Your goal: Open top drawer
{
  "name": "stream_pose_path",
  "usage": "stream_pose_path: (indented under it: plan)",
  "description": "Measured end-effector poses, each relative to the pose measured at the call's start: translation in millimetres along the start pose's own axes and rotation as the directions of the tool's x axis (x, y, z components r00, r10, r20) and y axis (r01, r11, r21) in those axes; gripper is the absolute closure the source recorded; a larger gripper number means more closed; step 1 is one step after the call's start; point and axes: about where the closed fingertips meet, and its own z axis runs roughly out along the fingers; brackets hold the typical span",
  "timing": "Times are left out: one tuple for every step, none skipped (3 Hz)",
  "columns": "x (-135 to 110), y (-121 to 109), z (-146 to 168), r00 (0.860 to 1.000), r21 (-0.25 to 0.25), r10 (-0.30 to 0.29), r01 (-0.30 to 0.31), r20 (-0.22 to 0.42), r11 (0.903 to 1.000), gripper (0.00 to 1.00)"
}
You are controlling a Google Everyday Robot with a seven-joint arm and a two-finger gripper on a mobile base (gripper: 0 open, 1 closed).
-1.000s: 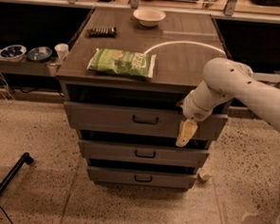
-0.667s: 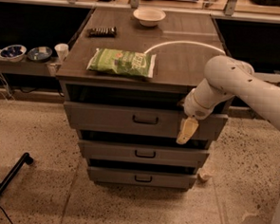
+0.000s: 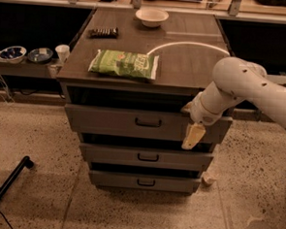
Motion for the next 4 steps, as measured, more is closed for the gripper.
stream_pose_path:
  plan:
    - [-11,31,-5,0.997,-0.035,-0.074,0.073,-0.022,0.9967,0.29]
    - [-14,51,-6,0.994,-0.061,-0.107,0.105,-0.032,0.9926,0.31]
    - [-16,63,-17,0.991,-0.067,-0.127,0.125,-0.028,0.9898,0.33]
    - [-21,56,-35,0.991,-0.038,-0.133,0.132,-0.025,0.9905,0.33]
